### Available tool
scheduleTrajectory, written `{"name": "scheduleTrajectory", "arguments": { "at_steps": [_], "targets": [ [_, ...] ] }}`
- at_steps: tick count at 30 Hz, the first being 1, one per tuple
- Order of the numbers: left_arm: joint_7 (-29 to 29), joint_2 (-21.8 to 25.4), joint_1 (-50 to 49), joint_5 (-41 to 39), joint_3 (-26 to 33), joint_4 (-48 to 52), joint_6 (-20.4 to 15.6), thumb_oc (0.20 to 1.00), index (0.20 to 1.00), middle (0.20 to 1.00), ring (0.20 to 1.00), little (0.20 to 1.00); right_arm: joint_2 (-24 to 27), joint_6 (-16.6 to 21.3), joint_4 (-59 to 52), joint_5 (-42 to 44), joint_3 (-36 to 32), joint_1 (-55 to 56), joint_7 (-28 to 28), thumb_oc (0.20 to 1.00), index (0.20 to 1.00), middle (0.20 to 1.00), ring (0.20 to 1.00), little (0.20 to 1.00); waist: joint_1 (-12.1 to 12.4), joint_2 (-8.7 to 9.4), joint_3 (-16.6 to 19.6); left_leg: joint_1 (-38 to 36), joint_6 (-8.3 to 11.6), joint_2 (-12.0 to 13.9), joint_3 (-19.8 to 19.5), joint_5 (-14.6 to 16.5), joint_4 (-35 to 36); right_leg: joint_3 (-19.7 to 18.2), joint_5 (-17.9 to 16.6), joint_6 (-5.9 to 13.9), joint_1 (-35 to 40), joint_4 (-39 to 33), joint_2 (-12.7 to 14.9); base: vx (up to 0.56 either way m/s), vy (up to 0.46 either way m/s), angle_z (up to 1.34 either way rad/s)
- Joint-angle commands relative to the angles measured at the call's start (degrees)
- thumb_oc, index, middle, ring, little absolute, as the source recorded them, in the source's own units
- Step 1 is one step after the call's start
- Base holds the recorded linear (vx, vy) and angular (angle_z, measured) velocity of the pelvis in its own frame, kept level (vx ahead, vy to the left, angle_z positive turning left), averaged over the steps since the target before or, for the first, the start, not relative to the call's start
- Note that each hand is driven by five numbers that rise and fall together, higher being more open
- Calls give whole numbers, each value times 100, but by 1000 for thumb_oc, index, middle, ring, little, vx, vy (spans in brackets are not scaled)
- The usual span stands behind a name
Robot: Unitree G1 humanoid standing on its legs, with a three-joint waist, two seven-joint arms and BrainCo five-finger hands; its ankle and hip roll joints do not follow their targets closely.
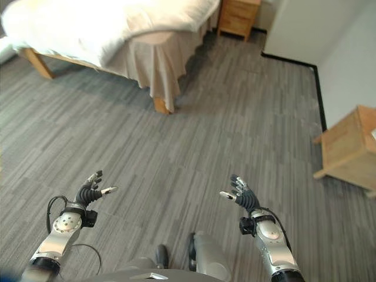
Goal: Making the bed.
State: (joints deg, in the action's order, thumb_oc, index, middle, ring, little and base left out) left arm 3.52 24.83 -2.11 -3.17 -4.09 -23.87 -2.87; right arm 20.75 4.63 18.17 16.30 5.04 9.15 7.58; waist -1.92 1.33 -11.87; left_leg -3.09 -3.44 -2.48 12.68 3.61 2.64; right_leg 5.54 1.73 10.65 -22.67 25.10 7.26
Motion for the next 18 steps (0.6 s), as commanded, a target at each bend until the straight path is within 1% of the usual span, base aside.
{"name": "scheduleTrajectory", "arguments": {
  "at_steps": [1, 2, 3, 4, 5, 6, 7, 8, 9, 10, 11, 12, 13, 14, 15, 16, 17, 18],
  "targets": [
    [-10, 215, 145, 167, 126, 497, -286, 1000, 1000, 1000, 1000, 1000, -84, 248, -353, 109, -6, -66, 64, 1000, 1000, 1000, 1000, 1000, -243, 79, 114, -672, 366, 284, -789, 16, 236, -13, -1696, 23, 489, -1926, 83, 318, -92, 2],
    [-7, 216, 248, 189, 110, 466, -288, 1000, 1000, 1000, 1000, 1000, -63, 236, -366, 65, 31, -77, 82, 1000, 1000, 1000, 1000, 1000, -324, 123, 155, -790, 453, 308, -848, 104, 236, -90, -1774, 75, 450, -2273, 84, 523, -180, 18],
    [10, 242, 397, 329, 58, 557, -306, 1000, 1000, 1000, 1000, 1000, -14, 198, -449, -49, 64, -117, 97, 1000, 1000, 1000, 1000, 1000, -473, 119, 227, -1118, 585, 501, -928, 273, 236, -144, -2065, 197, 327, -2531, 130, 625, -231, 27],
    [26, 250, 423, 407, 7, 664, -293, 1000, 1000, 1000, 1000, 1000, 37, 161, -537, -75, 65, -111, 140, 1000, 1000, 1000, 1000, 1000, -514, 106, 249, -1221, 608, 571, -952, 317, 236, -121, -2049, 207, 325, -2413, 105, 575, -234, 34],
    [-17, 200, 466, 395, -102, 689, -285, 1000, 1000, 1000, 1000, 1000, 4, 158, -560, 28, 70, -69, 142, 1000, 1000, 1000, 1000, 1000, -563, 82, 319, -1285, 659, 649, -1021, 222, 236, -195, -1871, 126, 400, -2314, 17, 411, -170, 38],
    [-35, 169, 472, 392, -135, 681, -309, 1000, 1000, 1000, 1000, 1000, -9, 160, -462, 107, 140, -89, 192, 1000, 1000, 1000, 1000, 1000, -602, 17, 405, -1483, 694, 833, -1043, -102, 236, -190, -1732, -6, 404, -2163, -167, 419, -185, 50],
    [-81, 100, 484, 292, -200, 660, -307, 1000, 1000, 1000, 1000, 1000, 30, 155, -433, 131, 190, -145, 187, 1000, 1000, 1000, 1000, 1000, -593, -27, 406, -1350, 749, 975, -1004, -345, -238, -103, -1569, -170, 571, -2078, -281, 427, -231, 46],
    [-118, 19, 524, 122, -236, 646, -311, 1000, 1000, 1000, 1000, 1000, 85, 165, -402, 232, 231, -251, 147, 1000, 1000, 1000, 1000, 1000, -558, -54, 389, -1016, 816, 1071, -1011, -750, -1137, -45, -1479, -328, 795, -2071, -370, 383, -350, 41],
    [-164, -3, 527, -60, -218, 750, -336, 1000, 1000, 1000, 1000, 1000, 154, 201, -450, 346, 248, -289, 192, 1000, 1000, 1000, 1000, 1000, -503, 53, 371, -520, 830, 1153, -958, -1137, -2323, 45, -1433, -496, 1032, -2153, -405, 380, -453, 40],
    [-270, 15, 484, -167, -226, 925, -334, 1000, 1000, 1000, 1000, 1000, 240, 189, -575, 405, 223, -248, 238, 1000, 1000, 1000, 1000, 1000, -387, 185, 290, 43, 741, 1095, -957, -1245, -3342, 101, -1318, -662, 1269, -2235, -401, 333, -477, 41],
    [-344, 24, 454, -214, -237, 996, -352, 1000, 1000, 1000, 1000, 1000, 334, 184, -559, 412, 208, -236, 260, 1000, 1000, 1000, 1000, 1000, -263, 290, 164, 535, 672, 1019, -1005, -1242, -4033, 104, -1221, -768, 1479, -2302, -395, 179, -293, 20],
    [-345, 29, 457, -214, -236, 998, -350, 1000, 1000, 1000, 1000, 1000, 329, 184, -558, 412, 207, -239, 261, 1000, 1000, 1000, 1000, 1000, -279, 306, 176, 573, 667, 1000, -1019, -1257, -4045, 114, -1234, -767, 1459, -2307, -374, 150, -221, -8],
    [-311, 39, 433, -213, -183, 1049, -360, 1000, 1000, 1000, 1000, 1000, 450, 156, -542, 398, 177, -264, 281, 1000, 1000, 1000, 1000, 1000, -155, 372, 60, 941, 624, 918, -964, -1168, -4282, 117, -1127, -834, 1656, -2363, -380, 338, -208, -35],
    [-320, -61, 355, -554, -57, 1136, -397, 1000, 1000, 1000, 1000, 1000, 590, 133, -547, 390, 37, -293, 262, 1000, 1000, 1000, 1000, 1000, 55, 391, -29, 1481, 572, 807, -888, -1009, -4137, 37, -993, -856, 2027, -2492, -390, 344, -208, -19],
    [-321, -60, 356, -554, -57, 1137, -396, 1000, 1000, 1000, 1000, 1000, 588, 132, -549, 390, 36, -294, 262, 1000, 1000, 1000, 1000, 1000, 45, 406, -15, 1500, 565, 787, -888, -1034, -4120, 41, -1003, -853, 2008, -2496, -371, 553, -168, -2],
    [-305, -115, 204, -823, 183, 1292, -446, 1000, 1000, 1000, 1000, 1000, 636, 168, -773, 508, -239, -206, 284, 1000, 1000, 1000, 1000, 1000, 188, 378, 17, 1853, 589, 739, -740, -1005, -3396, 76, -902, -825, 2347, -2668, -357, 439, -65, 11],
    [-327, -101, 116, -878, 271, 1368, -458, 1000, 1000, 1000, 1000, 1000, 619, 196, -844, 590, -370, -154, 291, 1000, 1000, 1000, 1000, 1000, 229, 359, 73, 1929, 580, 710, -586, -1072, -2856, 97, -857, -800, 2426, -2721, -361, 599, -52, 24],
    [-360, -66, 36, -827, 313, 1381, -443, 1000, 1000, 1000, 1000, 1000, 633, 206, -832, 597, -434, -134, 301, 1000, 1000, 1000, 1000, 1000, 299, 342, 120, 1871, 556, 619, -449, -1146, -2229, 87, -786, -760, 2555, -2780, -363, 503, 24, 20]
  ]
}}
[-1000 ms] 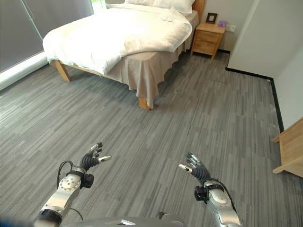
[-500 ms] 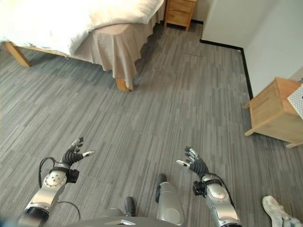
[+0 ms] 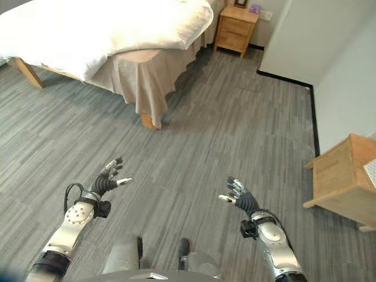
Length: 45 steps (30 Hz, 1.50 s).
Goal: Making the bed.
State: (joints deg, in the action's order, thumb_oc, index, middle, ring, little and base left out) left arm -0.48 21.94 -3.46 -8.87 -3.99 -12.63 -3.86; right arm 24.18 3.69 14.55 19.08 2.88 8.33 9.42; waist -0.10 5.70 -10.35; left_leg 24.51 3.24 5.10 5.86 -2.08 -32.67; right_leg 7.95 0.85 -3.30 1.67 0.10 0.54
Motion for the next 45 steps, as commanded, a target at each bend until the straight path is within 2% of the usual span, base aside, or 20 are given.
{"name": "scheduleTrajectory", "arguments": {
  "at_steps": [1, 3, 6, 7, 9, 10, 13, 14, 16, 18, 20, 24, 26, 30, 33, 36, 38, 40, 42, 45],
  "targets": [
    [7, 283, 50, -96, 399, 290, -297, 1000, 1000, 1000, 1000, 1000, 314, 286, -523, 353, -270, -45, 163, 1000, 1000, 1000, 1000, 1000, 209, -170, 14, -883, -135, -304, 315, -653, 2060, -171, -620, 660, 273, -340, 211, 524, 52, 26],
    [-24, 429, -27, 170, 501, 414, -214, 1000, 1000, 1000, 1000, 1000, 337, 242, -585, 539, -231, -138, 242, 1000, 1000, 1000, 1000, 1000, 414, -325, 158, -813, -95, -466, 327, -1097, 3328, -229, -473, 697, 631, -494, -3, 513, 48, 11],
    [-145, 505, -45, 93, 546, 497, -168, 1000, 1000, 1000, 1000, 1000, 393, 179, -776, 645, -173, -291, 359, 1000, 1000, 1000, 1000, 1000, 523, -340, 262, -881, -6, -529, 296, -1318, 3767, -245, -319, 738, 936, -510, -13, 495, 26, -16],
    [-294, 605, -126, 110, 613, 659, -144, 1000, 1000, 1000, 1000, 1000, 414, 94, -1077, 821, -119, -420, 506, 1000, 1000, 1000, 1000, 1000, 626, -330, 420, -864, 65, -457, 522, -1500, 3755, -279, -230, 785, 1201, -510, -17, 754, 57, -44],
    [-392, 630, -194, 18, 632, 807, -145, 1000, 1000, 1000, 1000, 1000, 334, 47, -1187, 1032, -87, -442, 579, 1000, 1000, 1000, 1000, 1000, 659, -316, 519, -970, -34, -436, 679, -1424, 3745, -327, -124, 816, 1310, -510, 1, 606, 82, -32],
    [-549, 673, -286, -65, 581, 948, -243, 1000, 1000, 1000, 1000, 1000, 192, 14, -1214, 1165, 88, -457, 712, 1000, 1000, 1000, 1000, 1000, 752, -144, 674, -1072, -231, -591, 845, -1321, 3574, -355, -235, 934, 1487, -279, 259, 544, 120, -22],
    [-545, 743, -167, -17, 448, 980, -220, 1000, 1000, 1000, 1000, 1000, -34, -37, -1345, 1203, 332, -548, 732, 1000, 1000, 1000, 1000, 1000, 801, 8, 656, -1370, -570, -720, 995, -914, 3463, -421, -1150, 1354, 924, 1525, 509, 445, 162, -36],
    [-545, 743, -163, -18, 450, 978, -221, 1000, 1000, 1000, 1000, 1000, -34, -37, -1344, 1203, 332, -554, 732, 1000, 1000, 1000, 1000, 1000, 821, -6, 665, -1352, -567, -693, 1010, -921, 3459, -444, -1170, 1349, 898, 1524, 490, 227, 129, -29],
    [-517, 750, -83, -58, 345, 1024, -204, 1000, 1000, 1000, 1000, 1000, -84, -81, -1424, 1196, 397, -544, 778, 1000, 1000, 1000, 1000, 1000, 693, -108, 565, -1730, -650, -669, 947, -797, 3599, -466, -1639, 1487, 471, 2436, 417, 305, 145, -17],
    [-560, 833, -30, 51, 192, 1086, -194, 1000, 1000, 1000, 1000, 1000, -185, -129, -1514, 1197, 429, -477, 775, 1000, 1000, 1000, 1000, 1000, 469, -307, 447, -2321, -713, -581, 826, -561, 3746, -182, -1518, 1354, -255, 2918, 534, 544, 189, 36],
    [-628, 864, -32, 23, 117, 1148, -176, 1000, 1000, 1000, 1000, 1000, -193, -152, -1554, 1203, 431, -394, 822, 1000, 1000, 1000, 1000, 1000, 347, -354, 400, -2609, -657, -549, 667, -421, 3767, 94, -1225, 1183, -616, 2520, 738, 402, 55, 77],
    [-790, 937, -94, 83, -43, 1267, -208, 1000, 1000, 1000, 1000, 1000, -162, -150, -1547, 1133, 286, -141, 868, 1000, 1000, 1000, 1000, 1000, 172, -322, 369, -2874, -552, -571, 369, -154, 3767, 35, -1094, 1162, -795, 1574, 830, 384, -85, 62],
    [-764, 836, 89, 162, -188, 1137, -259, 1000, 1000, 1000, 1000, 1000, -263, -144, -1437, 1147, 153, 114, 800, 1000, 1000, 1000, 1000, 1000, -43, -216, 371, -3194, -396, -619, 36, 168, 3767, -572, -1355, 1321, -986, 232, 800, 503, -124, 96],
    [-688, 719, 258, 381, -253, 1138, -295, 1000, 1000, 1000, 1000, 1000, -257, -223, -1453, 1060, 27, 286, 826, 1000, 1000, 1000, 1000, 1000, -259, -151, 388, -3523, -275, -573, -287, 426, 3767, -709, -1870, 1643, -1269, -316, 892, 500, -166, 78],
    [-718, 701, 281, 405, -280, 1250, -313, 1000, 1000, 1000, 1000, 1000, -239, -249, -1464, 1081, 51, 218, 913, 1000, 1000, 1000, 1000, 1000, -227, -120, 437, -3636, -217, -443, -481, 366, 3767, -696, -1744, 1566, -1112, 43, 820, 294, -199, 65],
    [-1022, 717, 352, -569, -297, 1343, -384, 1000, 1000, 1000, 1000, 1000, 43, -97, -1474, 1234, -8, -55, 878, 1000, 1000, 1000, 1000, 1000, -249, -233, 482, -3674, -15, -95, -699, -86, 3499, -599, -1387, 1281, -987, 201, 570, 267, -204, 20],
    [-1027, 718, 351, -577, -291, 1347, -382, 1000, 1000, 1000, 1000, 1000, 47, -95, -1469, 1238, -5, -60, 879, 1000, 1000, 1000, 1000, 1000, -269, -239, 485, -3653, -10, -88, -718, -71, 3472, -579, -1380, 1276, -988, 207, 570, 135, -135, -19],
    [-1057, 647, 138, -1083, -34, 1369, -377, 1000, 1000, 1000, 1000, 1000, 343, -41, -1559, 1371, -239, -91, 909, 1000, 1000, 1000, 1000, 1000, -221, -169, 419, -3184, 154, 85, -726, -569, 2225, -375, -1136, 967, -612, 160, 439, 293, -357, 18],
    [-1015, 639, 77, -1100, 58, 1348, -351, 1000, 1000, 1000, 1000, 1000, 479, -45, -1607, 1335, -348, -94, 880, 1000, 1000, 1000, 1000, 1000, -126, -50, 281, -2749, 142, 81, -712, -858, 1415, -304, -1019, 795, -412, 152, 426, 160, -285, 24],
    [-966, 569, 42, -1115, 164, 1240, -289, 1000, 1000, 1000, 1000, 1000, 570, -38, -1631, 1298, -520, -134, 782, 1000, 1000, 1000, 1000, 1000, -91, 26, 214, -2248, 27, 272, -273, -799, 1433, -107, -865, 754, -181, 90, 522, 116, -147, 32]
  ]
}}
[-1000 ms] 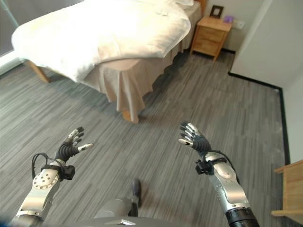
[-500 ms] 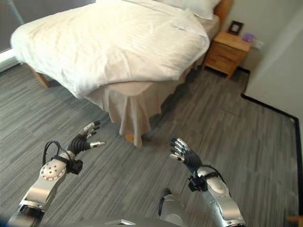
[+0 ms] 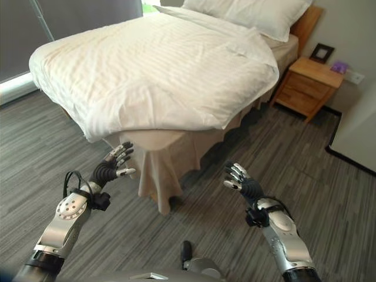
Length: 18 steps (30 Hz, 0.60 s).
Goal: Making the bed.
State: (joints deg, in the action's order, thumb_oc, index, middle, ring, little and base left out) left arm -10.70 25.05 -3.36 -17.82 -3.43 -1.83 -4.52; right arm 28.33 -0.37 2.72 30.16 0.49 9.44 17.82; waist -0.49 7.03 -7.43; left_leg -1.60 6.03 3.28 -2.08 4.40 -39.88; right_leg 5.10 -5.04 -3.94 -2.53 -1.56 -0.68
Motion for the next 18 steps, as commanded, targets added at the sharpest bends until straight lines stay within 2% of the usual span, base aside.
{"name": "scheduleTrajectory", "arguments": {
  "at_steps": [1, 2, 3, 4, 5, 6, 10, 13, 14, 16, 18],
  "targets": [
    [57, 256, 33, -221, 105, 158, -222, 1000, 1000, 1000, 1000, 1000, 156, 367, -450, 190, -284, -242, -59, 1000, 1000, 1000, 1000, 1000, -48, -108, -79, 354, -255, 452, 526, -1436, 2155, 177, -268, 824, 249, 252, 647, 189, -37, 37],
    [-17, 196, 59, -343, 63, 39, -185, 1000, 1000, 1000, 1000, 1000, 147, 373, -473, 169, -435, -233, -130, 1000, 1000, 1000, 1000, 1000, -53, -105, -41, 445, -203, 612, 945, -1347, 2817, 302, -211, 894, 405, 156, 722, 196, 14, 42],
    [-28, 166, 71, -362, 10, -15, -188, 1000, 1000, 1000, 1000, 1000, 131, 392, -506, 173, -481, -210, -144, 1000, 1000, 1000, 1000, 1000, -72, -150, -12, 466, -138, 616, 1116, -1352, 3150, 370, -179, 925, 446, 116, 709, 195, 12, 50],
    [-27, 163, 73, -362, 4, -20, -191, 1000, 1000, 1000, 1000, 1000, 133, 391, -510, 174, -486, -203, -144, 1000, 1000, 1000, 1000, 1000, -69, -146, -10, 440, -140, 604, 1123, -1373, 3197, 370, -178, 929, 453, 110, 717, 174, 56, 61],
    [-19, 116, 72, -347, -26, -131, -204, 1000, 1000, 1000, 1000, 1000, 120, 411, -562, 110, -561, -141, -164, 1000, 1000, 1000, 1000, 1000, -66, -215, 65, 483, -97, 465, 1277, -1407, 3697, 458, -132, 966, 535, 15, 710, 176, 61, 60],
    [-8, 112, 77, -325, -26, -147, -212, 1000, 1000, 1000, 1000, 1000, 120, 419, -543, 56, -567, -137, -173, 1000, 1000, 1000, 1000, 1000, -45, -251, 95, 550, -102, 384, 1296, -1415, 3895, 475, -111, 972, 584, -35, 694, 176, 63, 42],
    [7, 95, 46, -274, 10, -136, -212, 1000, 1000, 1000, 1000, 1000, 115, 408, -538, -130, -600, -108, -171, 1000, 1000, 1000, 1000, 1000, 6, -297, 139, 564, -93, 286, 1374, -1517, 4181, 481, -90, 1035, 753, -114, 725, 178, 94, -6],
    [-31, 82, -31, -363, 177, -73, -240, 1000, 1000, 1000, 1000, 1000, -18, 373, -496, -172, -578, -139, -176, 1000, 1000, 1000, 1000, 1000, 26, -325, 214, 414, -160, 223, 1339, -1358, 4240, 443, -64, 1098, 841, -137, 786, 204, 178, -25],
    [-9, 115, -87, -355, 273, -40, -250, 1000, 1000, 1000, 1000, 1000, -89, 381, -450, -207, -576, -169, -151, 1000, 1000, 1000, 1000, 1000, 55, -317, 280, 247, -239, 145, 1338, -1245, 4401, 423, -72, 1173, 867, -102, 868, 181, 217, -33],
    [21, 173, -98, -316, 348, -15, -244, 1000, 1000, 1000, 1000, 1000, -153, 372, -414, -281, -583, -210, -173, 1000, 1000, 1000, 1000, 1000, 71, -311, 280, 130, -364, 54, 1411, -1114, 4457, 337, -150, 1257, 772, 248, 1004, 163, 272, -29],
    [37, 268, -110, -232, 422, -5, -242, 1000, 1000, 1000, 1000, 1000, -173, 331, -384, -435, -562, -263, -142, 1000, 1000, 1000, 1000, 1000, 71, -320, 191, 11, -504, -18, 1448, -988, 4488, 218, -324, 1346, 466, 901, 1088, 66, 225, -22]
  ]
}}
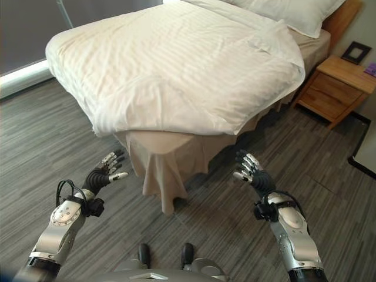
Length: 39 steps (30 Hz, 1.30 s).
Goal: Making the bed.
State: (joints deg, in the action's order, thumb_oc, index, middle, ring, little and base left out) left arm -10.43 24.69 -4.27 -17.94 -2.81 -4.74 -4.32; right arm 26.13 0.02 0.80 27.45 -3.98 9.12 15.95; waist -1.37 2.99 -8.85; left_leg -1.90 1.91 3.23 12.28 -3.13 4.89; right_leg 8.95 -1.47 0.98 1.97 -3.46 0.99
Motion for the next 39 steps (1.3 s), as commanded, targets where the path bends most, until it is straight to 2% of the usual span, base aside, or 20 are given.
{"name": "scheduleTrajectory", "arguments": {
  "at_steps": [1, 2, 3, 4, 5, 7, 8, 9, 10, 11, 12, 13, 16, 17, 21, 22, 23, 27, 30, 39],
  "targets": [
    [-1, 380, -28, -168, 402, 299, -264, 1000, 1000, 1000, 1000, 1000, 84, 287, -158, -320, -130, -269, 54, 1000, 1000, 1000, 1000, 1000, 157, 92, 288, -7, -146, -47, 20, -188, 11, -253, -842, 904, -157, 1416, 942, 51, 207, -17],
    [14, 445, -28, -152, 449, 305, -264, 1000, 1000, 1000, 1000, 1000, 156, 292, -81, -462, -133, -364, 16, 1000, 1000, 1000, 1000, 1000, 167, 89, 233, -48, -210, -67, 34, -154, 11, -311, -998, 945, -349, 1784, 970, 57, 177, -15],
    [-6, 518, -16, -155, 451, 317, -245, 1000, 1000, 1000, 1000, 1000, 268, 278, 21, -659, -162, -439, -20, 1000, 1000, 1000, 1000, 1000, 134, 66, 188, -73, -228, -65, -40, -135, 11, -439, -1061, 951, -491, 2046, 878, 29, 106, -11],
    [-7, 515, -12, -156, 456, 317, -243, 1000, 1000, 1000, 1000, 1000, 270, 283, 33, -662, -158, -454, -21, 1000, 1000, 1000, 1000, 1000, 138, 66, 187, -68, -229, -68, -34, -132, 11, -451, -1045, 953, -518, 2083, 880, 135, 78, 3],
    [-69, 631, 34, -162, 429, 299, -229, 1000, 1000, 1000, 1000, 1000, 598, 253, 346, -1074, -256, -620, -135, 1000, 1000, 1000, 1000, 1000, 78, 73, 181, -126, -232, -96, -216, -75, 11, -813, -950, 897, -723, 2038, 663, 232, 30, 33],
    [-185, 746, 155, -306, 276, 311, -229, 1000, 1000, 1000, 1000, 1000, 1364, 282, 772, -1635, -356, -944, -260, 1000, 1000, 1000, 1000, 1000, 3, 92, 171, -158, -170, -134, -454, -1, 11, -1198, -848, 844, -917, 1228, 575, 276, -23, 58],
    [-216, 766, 234, -375, 139, 269, -237, 1000, 1000, 1000, 1000, 1000, 1631, 309, 1004, -1716, -374, -1073, -371, 1000, 1000, 1000, 1000, 1000, -16, 111, 163, -175, -147, -157, -569, 34, 11, -1258, -892, 852, -929, 914, 598, 242, -56, 67],
    [-135, 831, 366, -127, -30, 170, -297, 1000, 1000, 1000, 1000, 1000, 1983, 351, 1336, -1855, -363, -1212, -416, 1000, 1000, 1000, 1000, 1000, -87, 129, 138, -216, -149, -181, -773, 116, 11, -1548, -854, 921, -851, 582, 512, 196, -29, 116],
    [-243, 858, 348, -284, -144, 266, -252, 1000, 1000, 1000, 1000, 1000, 2248, 282, 1524, -2004, -321, -1288, -352, 1000, 1000, 1000, 1000, 1000, -31, 160, 131, -256, -135, -181, -875, 117, 11, -1537, -785, 929, -679, 578, 539, 182, -93, 134],
    [-329, 799, 276, -521, -263, 355, -248, 1000, 1000, 1000, 1000, 1000, 2642, 226, 1867, -2334, -47, -1656, -373, 1000, 1000, 1000, 1000, 1000, 95, 260, 213, -200, -110, -201, -939, 82, 11, -1379, -904, 882, -566, 342, 583, 117, -114, 149],
    [-357, 748, 244, -657, -394, 427, -262, 1000, 1000, 1000, 1000, 1000, 2904, 335, 2150, -2505, 123, -1891, -494, 1000, 1000, 1000, 1000, 1000, 149, 265, 244, -173, -100, -207, -1000, 54, 11, -1298, -904, 855, -462, 216, 569, 166, -193, 84],
    [-481, 649, 205, -1027, -792, 499, -171, 1000, 1000, 1000, 1000, 1000, 3394, 256, 3063, -3047, 903, -2958, -689, 1000, 1000, 1000, 1000, 1000, 294, 243, 277, -83, -51, -197, -1204, -1, 11, -1045, -853, 807, -248, -33, 578, 121, -143, 95],
    [-428, 718, 226, -1171, -1063, 555, -149, 1000, 1000, 1000, 1000, 1000, 3494, 208, 3899, -3148, 1732, -4259, -920, 1000, 1000, 1000, 1000, 1000, 383, 201, 213, 29, -6, -162, -1366, -68, 11, -884, -782, 735, -223, -94, 554, 21, -88, 56],
    [-430, 846, 278, -1249, -1202, 629, -121, 1000, 1000, 1000, 1000, 1000, 3684, 198, 4297, -3423, 2465, -5210, -975, 1000, 1000, 1000, 1000, 1000, 478, 193, 146, 142, 24, -163, -1464, -125, 11, -812, -772, 697, -257, -120, 533, -43, -75, 27],
    [-438, 1019, 353, -1397, -1357, 723, -96, 1000, 1000, 1000, 1000, 1000, 3565, 90, 5644, -3590, 3741, -7172, -1128, 1000, 1000, 1000, 1000, 1000, 590, 123, 22, 451, 74, -190, -1599, -242, 11, -686, -775, 665, -428, -154, 509, -88, -51, 22],
    [-392, 1037, 418, -1457, -1343, 734, -93, 1000, 1000, 1000, 1000, 1000, 3378, 77, 6178, -3648, 4274, -8030, -1163, 1000, 1000, 1000, 1000, 1000, 608, 60, -65, 666, 117, -196, -1650, -326, 11, -648, -808, 641, -610, -154, 496, -119, -50, 26],
    [-366, 1039, 420, -1446, -1348, 736, -97, 1000, 1000, 1000, 1000, 1000, 3288, 59, 6317, -3663, 4394, -8235, -1160, 1000, 1000, 1000, 1000, 1000, 633, 55, -88, 725, 135, -198, -1654, -350, 11, -631, -821, 632, -667, -154, 491, -101, -48, 25],
    [-282, 899, 434, -1400, -1372, 655, -72, 1000, 1000, 1000, 1000, 1000, 2827, 20, 6568, -3465, 4575, -8760, -1242, 1000, 1000, 1000, 1000, 1000, 661, 26, -131, 899, 167, -168, -1691, -407, 11, -645, -846, 591, -844, -154, 417, -8, -31, 10],
    [-278, 917, 487, -1375, -1439, 705, -77, 1000, 1000, 1000, 1000, 1000, 2668, 35, 6766, -3271, 4736, -9007, -1163, 1000, 1000, 1000, 1000, 1000, 686, -6, -207, 1005, 187, -162, -1713, -451, 11, -644, -830, 576, -919, -154, 389, -12, -34, 2],
    [-181, 783, 679, -1381, -1619, 659, -96, 1000, 1000, 1000, 1000, 1000, 2484, 9, 7504, -2303, 4726, -9509, -1016, 1000, 1000, 1000, 1000, 1000, 735, -45, -394, 1298, 255, -157, -1775, -575, 11, -602, -882, 527, -1205, -154, 353, -21, -18, 2]
  ]
}}
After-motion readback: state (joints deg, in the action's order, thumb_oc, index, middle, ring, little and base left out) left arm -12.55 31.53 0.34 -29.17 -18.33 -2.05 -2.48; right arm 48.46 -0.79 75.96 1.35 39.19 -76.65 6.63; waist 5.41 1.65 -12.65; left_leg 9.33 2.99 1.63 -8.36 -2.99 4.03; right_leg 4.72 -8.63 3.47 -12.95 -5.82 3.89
